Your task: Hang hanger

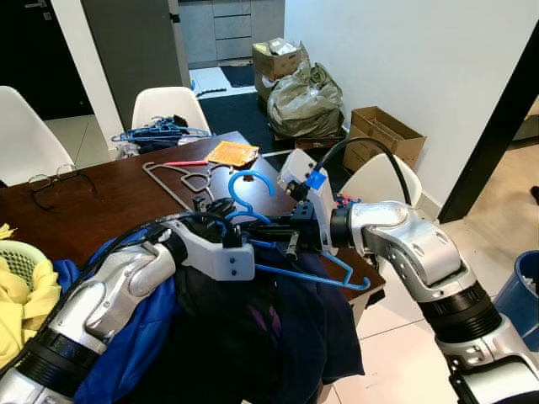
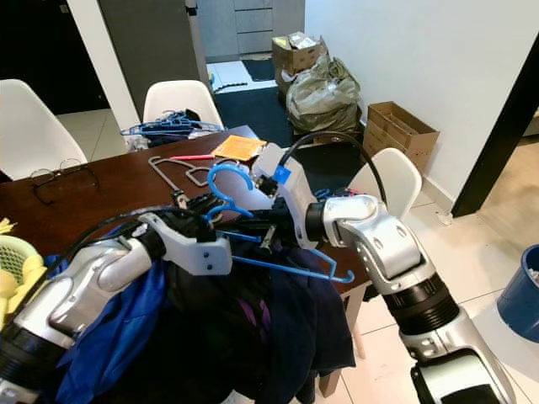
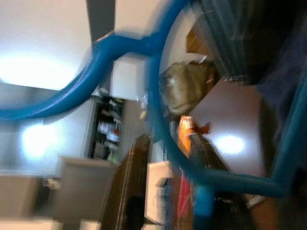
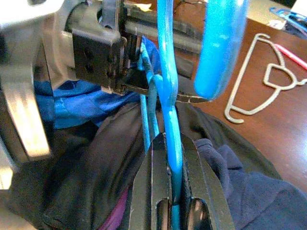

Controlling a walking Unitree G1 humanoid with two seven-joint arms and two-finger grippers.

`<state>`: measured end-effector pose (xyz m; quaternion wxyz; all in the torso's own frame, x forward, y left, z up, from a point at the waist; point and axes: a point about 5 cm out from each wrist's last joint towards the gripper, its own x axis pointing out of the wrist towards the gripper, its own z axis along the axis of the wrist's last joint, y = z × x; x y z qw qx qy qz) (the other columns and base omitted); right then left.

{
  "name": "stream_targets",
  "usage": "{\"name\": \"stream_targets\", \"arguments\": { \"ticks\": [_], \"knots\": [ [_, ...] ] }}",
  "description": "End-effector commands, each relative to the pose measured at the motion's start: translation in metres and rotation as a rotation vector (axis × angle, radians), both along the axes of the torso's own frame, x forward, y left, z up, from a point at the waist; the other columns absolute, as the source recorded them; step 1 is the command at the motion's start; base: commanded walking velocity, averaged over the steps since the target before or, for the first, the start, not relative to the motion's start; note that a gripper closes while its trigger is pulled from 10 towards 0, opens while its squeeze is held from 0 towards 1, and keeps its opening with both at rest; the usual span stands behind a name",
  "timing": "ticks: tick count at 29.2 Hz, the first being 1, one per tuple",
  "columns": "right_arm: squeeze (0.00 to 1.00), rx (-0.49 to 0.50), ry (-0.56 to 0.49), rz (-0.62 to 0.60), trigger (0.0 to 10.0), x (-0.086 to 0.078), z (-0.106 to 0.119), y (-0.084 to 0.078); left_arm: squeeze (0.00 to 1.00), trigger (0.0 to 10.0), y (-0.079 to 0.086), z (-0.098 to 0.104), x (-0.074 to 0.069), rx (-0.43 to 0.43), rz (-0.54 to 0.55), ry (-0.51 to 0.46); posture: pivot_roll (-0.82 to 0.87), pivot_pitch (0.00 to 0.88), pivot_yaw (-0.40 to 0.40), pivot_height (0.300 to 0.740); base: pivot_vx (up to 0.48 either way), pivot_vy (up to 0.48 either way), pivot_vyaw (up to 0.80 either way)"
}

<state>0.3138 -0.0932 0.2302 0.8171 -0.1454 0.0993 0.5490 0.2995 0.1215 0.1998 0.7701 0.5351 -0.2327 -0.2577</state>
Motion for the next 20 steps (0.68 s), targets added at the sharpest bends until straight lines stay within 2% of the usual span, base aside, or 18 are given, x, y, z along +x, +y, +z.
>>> {"name": "stream_targets", "arguments": {
  "ticks": [1,2,4,5,6,8,9,11,12,13,14,15,16,17,18,19,20],
  "knots": [
    [0.00,0.039,-0.061,-0.013,0.0,0.002,0.009,0.001,1.00,10.0,-0.018,-0.002,-0.011,-0.067,-0.103,0.067,0.02,0.000,-0.003,0.740,0.000,0.000,0.00],
    [0.00,0.039,-0.061,-0.013,0.0,0.002,0.009,0.001,1.00,10.0,-0.018,-0.002,-0.011,-0.067,-0.103,0.067,0.02,0.000,-0.003,0.740,0.000,0.000,0.00],
    [0.00,0.061,-0.086,-0.023,0.0,0.003,0.012,-0.002,1.00,10.0,-0.021,-0.004,-0.016,-0.183,-0.142,0.205,0.02,0.000,0.000,0.740,0.000,0.000,0.00],
    [0.00,0.061,-0.086,-0.023,0.0,0.003,0.012,-0.002,1.00,10.0,-0.021,-0.004,-0.016,-0.183,-0.142,0.205,0.02,0.000,0.000,0.740,0.000,0.000,0.00],
    [0.00,0.070,-0.104,-0.036,0.0,0.004,0.014,-0.005,1.00,10.0,-0.020,-0.006,-0.020,-0.219,-0.172,0.300,0.02,0.000,-0.001,0.740,0.000,0.000,0.00],
    [0.00,0.070,-0.104,-0.036,0.0,0.004,0.014,-0.005,1.00,10.0,-0.020,-0.006,-0.020,-0.219,-0.172,0.300,0.02,0.000,-0.001,0.740,0.000,0.000,0.00],
    [0.00,0.066,-0.172,-0.077,0.0,0.010,0.020,-0.014,1.00,10.0,-0.001,-0.004,-0.026,-0.264,-0.191,0.434,0.03,0.000,0.001,0.740,0.000,0.000,0.00],
    [0.00,0.066,-0.172,-0.077,0.0,0.010,0.020,-0.014,1.00,10.0,-0.001,-0.004,-0.026,-0.264,-0.191,0.434,0.03,0.000,0.001,0.740,0.000,0.000,0.00],
    [0.00,0.044,-0.219,-0.099,0.0,0.014,0.024,-0.021,1.00,10.0,0.013,-0.001,-0.028,-0.264,-0.176,0.472,0.03,0.000,0.001,0.740,0.000,0.000,0.00],
    [0.00,0.044,-0.219,-0.099,0.0,0.014,0.024,-0.021,1.00,10.0,0.013,-0.001,-0.028,-0.264,-0.176,0.472,0.03,0.000,0.001,0.740,0.000,0.000,0.00],
    [0.00,0.011,-0.259,-0.111,0.0,0.017,0.027,-0.028,1.00,10.0,0.028,0.002,-0.029,-0.252,-0.139,0.490,0.04,0.000,0.003,0.740,0.000,0.000,0.00],
    [0.00,0.011,-0.259,-0.111,0.0,0.017,0.027,-0.028,1.00,10.0,0.028,0.002,-0.029,-0.252,-0.139,0.490,0.04,0.000,0.003,0.740,0.000,0.000,0.00],
    [0.00,-0.016,-0.277,-0.109,0.0,0.018,0.030,-0.034,1.00,10.0,0.043,0.005,-0.031,-0.225,-0.094,0.503,0.04,0.000,0.003,0.740,0.000,0.000,0.00],
    [0.00,-0.016,-0.277,-0.109,0.0,0.018,0.030,-0.034,1.00,10.0,0.043,0.005,-0.031,-0.225,-0.094,0.503,0.04,0.000,0.003,0.740,0.000,0.000,0.00],
    [0.00,-0.052,-0.280,-0.058,0.0,0.014,0.030,-0.038,1.00,10.0,0.059,0.004,-0.032,-0.164,-0.030,0.519,0.04,0.000,0.003,0.740,0.000,0.000,0.00],
    [0.00,-0.103,-0.263,0.038,0.0,0.003,0.027,-0.041,1.00,10.0,0.088,-0.008,-0.035,-0.020,0.112,0.565,0.05,0.000,-0.004,0.740,0.000,0.000,0.00],
    [0.00,-0.103,-0.263,0.038,0.0,0.003,0.027,-0.041,1.00,10.0,0.088,-0.008,-0.035,-0.020,0.112,0.565,0.05,0.000,-0.004,0.740,0.000,0.000,0.00]
  ]
}}
